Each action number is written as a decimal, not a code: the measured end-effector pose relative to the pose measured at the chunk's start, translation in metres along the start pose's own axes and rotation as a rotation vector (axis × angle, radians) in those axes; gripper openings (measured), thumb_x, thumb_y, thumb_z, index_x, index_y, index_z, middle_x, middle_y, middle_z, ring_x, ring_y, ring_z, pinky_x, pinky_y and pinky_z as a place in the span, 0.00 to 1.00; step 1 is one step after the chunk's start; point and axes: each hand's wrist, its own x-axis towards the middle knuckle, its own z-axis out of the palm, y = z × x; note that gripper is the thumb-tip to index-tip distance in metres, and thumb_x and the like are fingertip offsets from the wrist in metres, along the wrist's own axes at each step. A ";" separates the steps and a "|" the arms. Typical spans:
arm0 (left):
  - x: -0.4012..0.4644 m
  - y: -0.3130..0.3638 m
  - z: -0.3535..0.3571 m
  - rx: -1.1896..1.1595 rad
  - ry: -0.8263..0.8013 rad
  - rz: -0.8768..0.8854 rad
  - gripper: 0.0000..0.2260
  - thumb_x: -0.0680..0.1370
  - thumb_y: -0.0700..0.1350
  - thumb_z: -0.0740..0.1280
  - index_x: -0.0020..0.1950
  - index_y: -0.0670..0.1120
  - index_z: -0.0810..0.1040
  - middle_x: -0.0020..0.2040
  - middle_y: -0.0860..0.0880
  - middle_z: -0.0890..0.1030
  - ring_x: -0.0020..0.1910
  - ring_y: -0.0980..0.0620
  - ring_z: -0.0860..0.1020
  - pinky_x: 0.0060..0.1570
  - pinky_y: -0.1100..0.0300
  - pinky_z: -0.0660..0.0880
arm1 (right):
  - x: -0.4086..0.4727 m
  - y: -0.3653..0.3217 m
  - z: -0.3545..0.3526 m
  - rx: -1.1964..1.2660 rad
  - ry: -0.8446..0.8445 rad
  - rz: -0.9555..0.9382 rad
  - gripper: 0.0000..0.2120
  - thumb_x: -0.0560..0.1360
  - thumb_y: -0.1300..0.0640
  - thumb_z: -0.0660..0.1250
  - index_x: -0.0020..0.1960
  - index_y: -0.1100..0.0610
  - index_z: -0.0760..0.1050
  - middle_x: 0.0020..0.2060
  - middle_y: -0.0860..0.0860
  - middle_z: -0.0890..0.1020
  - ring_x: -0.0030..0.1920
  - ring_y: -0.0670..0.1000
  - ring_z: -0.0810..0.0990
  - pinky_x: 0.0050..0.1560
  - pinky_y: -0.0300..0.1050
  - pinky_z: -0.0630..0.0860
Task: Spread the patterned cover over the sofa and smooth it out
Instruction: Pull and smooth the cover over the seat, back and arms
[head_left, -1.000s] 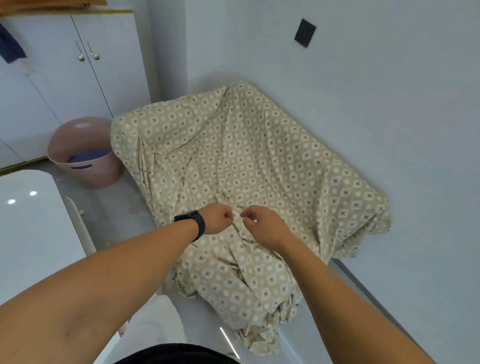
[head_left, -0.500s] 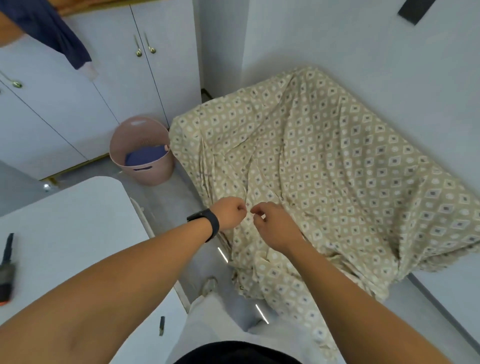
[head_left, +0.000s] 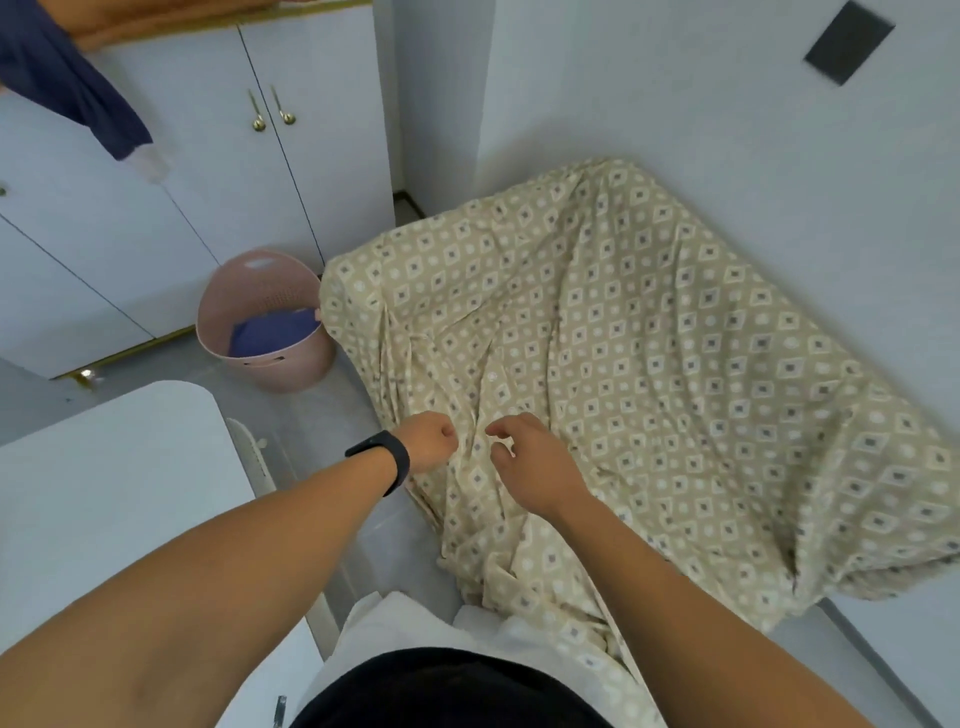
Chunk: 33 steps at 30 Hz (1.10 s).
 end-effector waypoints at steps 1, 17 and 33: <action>0.011 0.010 -0.004 0.030 -0.008 -0.001 0.10 0.84 0.46 0.59 0.44 0.45 0.72 0.40 0.47 0.75 0.37 0.49 0.72 0.36 0.56 0.68 | 0.005 0.007 -0.011 0.016 0.031 0.004 0.15 0.84 0.55 0.61 0.69 0.53 0.77 0.64 0.48 0.77 0.59 0.50 0.78 0.61 0.46 0.75; 0.165 -0.033 -0.105 0.139 -0.136 -0.071 0.16 0.83 0.43 0.57 0.36 0.48 0.61 0.33 0.49 0.65 0.32 0.50 0.61 0.35 0.55 0.60 | 0.207 -0.018 -0.001 0.028 -0.069 0.083 0.15 0.83 0.54 0.60 0.68 0.51 0.77 0.64 0.48 0.76 0.62 0.50 0.77 0.61 0.48 0.76; 0.418 -0.166 -0.121 -0.128 -0.277 -0.118 0.27 0.85 0.49 0.61 0.84 0.51 0.58 0.81 0.45 0.63 0.73 0.44 0.72 0.62 0.58 0.71 | 0.479 0.028 0.151 -0.396 -0.490 0.172 0.21 0.83 0.54 0.57 0.76 0.50 0.69 0.70 0.51 0.74 0.66 0.55 0.74 0.61 0.51 0.74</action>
